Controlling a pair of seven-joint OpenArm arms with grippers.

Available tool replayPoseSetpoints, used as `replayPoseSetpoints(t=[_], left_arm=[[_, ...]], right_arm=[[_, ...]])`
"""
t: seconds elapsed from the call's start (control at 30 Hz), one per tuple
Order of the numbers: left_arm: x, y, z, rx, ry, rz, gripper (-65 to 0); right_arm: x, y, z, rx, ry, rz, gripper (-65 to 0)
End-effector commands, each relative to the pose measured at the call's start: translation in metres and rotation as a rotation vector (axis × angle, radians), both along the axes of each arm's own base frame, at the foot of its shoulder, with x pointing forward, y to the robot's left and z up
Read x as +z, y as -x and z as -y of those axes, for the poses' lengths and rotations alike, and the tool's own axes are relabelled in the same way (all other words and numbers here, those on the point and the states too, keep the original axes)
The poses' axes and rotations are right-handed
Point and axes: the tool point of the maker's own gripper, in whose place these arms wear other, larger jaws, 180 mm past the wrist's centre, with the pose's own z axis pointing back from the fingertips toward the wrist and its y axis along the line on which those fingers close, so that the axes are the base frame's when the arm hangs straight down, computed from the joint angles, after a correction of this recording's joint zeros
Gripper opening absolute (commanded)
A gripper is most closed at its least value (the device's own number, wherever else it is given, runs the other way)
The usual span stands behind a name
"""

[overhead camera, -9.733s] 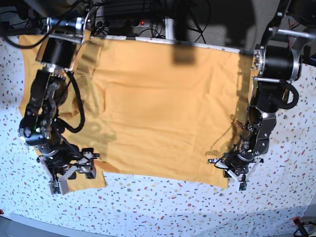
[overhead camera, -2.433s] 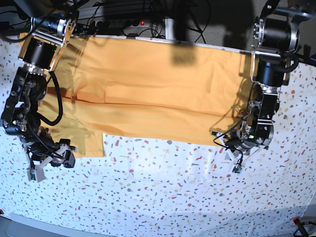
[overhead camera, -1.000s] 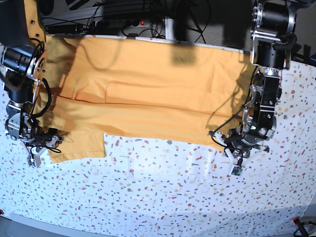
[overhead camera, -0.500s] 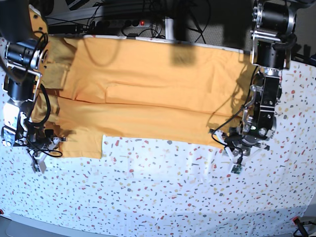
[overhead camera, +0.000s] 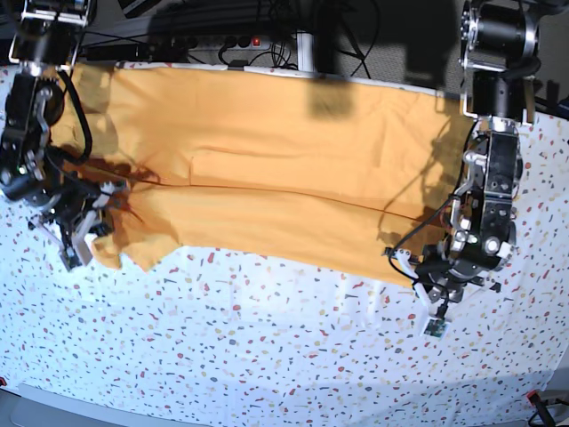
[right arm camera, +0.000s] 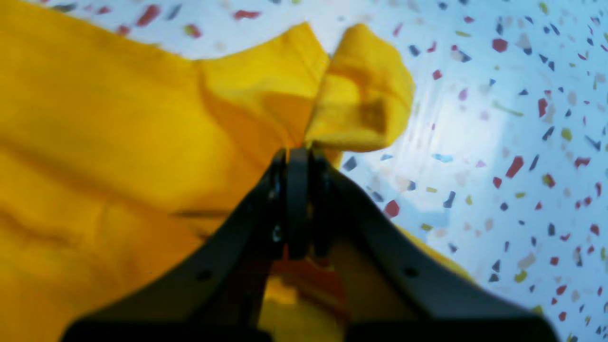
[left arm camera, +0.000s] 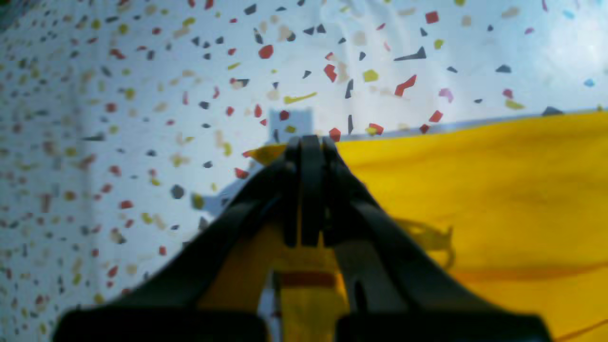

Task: Fold the T-shirt properly
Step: 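Grasp the folded yellow shirt's edge with both grippers, then lift the held edge with both grippers and fold it over the shirt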

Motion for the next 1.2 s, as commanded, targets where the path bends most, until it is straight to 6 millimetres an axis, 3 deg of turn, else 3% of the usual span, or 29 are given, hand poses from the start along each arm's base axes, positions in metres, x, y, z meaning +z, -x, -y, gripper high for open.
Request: replayPoseSetpoints(t=[0.0, 0.17, 0.3, 0.47, 0.63, 0.83, 1.17], left_arm=[[0.026, -0.009, -0.001, -0.001, -0.01, 0.062, -65.0], [0.041, 0.0, -0.002, -0.003, -0.03, 0.072, -65.0], [0.029, 0.02, -0.004, -0.012, -0.043, 0.054, -65.0], [0.01, 0.056, -0.011, -0.025, -0.082, 0.014, -65.0], [0.012, 0.082, -0.024, -0.05, -0.14, 0.018, -65.0], [0.004, 0.103, -0.039, -0.066, -0.199, -0.014, -65.0], [-0.014, 0.121, -0.04, -0.072, -0.199, -0.071, -65.0]], right_arm=[[0.021, -0.001, 0.005, 0.005, 0.019, 0.056, -65.0], [0.042, 0.036, 0.007, 0.007, 0.074, 0.094, -65.0], [0.049, 0.063, 0.009, 0.009, 0.124, 0.093, -65.0], [0.043, 0.092, 0.008, 0.02, 0.157, 0.045, -65.0], [0.027, 0.115, 0.007, 0.031, 0.162, -0.029, -65.0], [0.016, 0.129, 0.01, 0.023, 0.183, -0.079, -65.0], [0.006, 0.14, 0.018, -0.009, 0.221, -0.149, -65.0]])
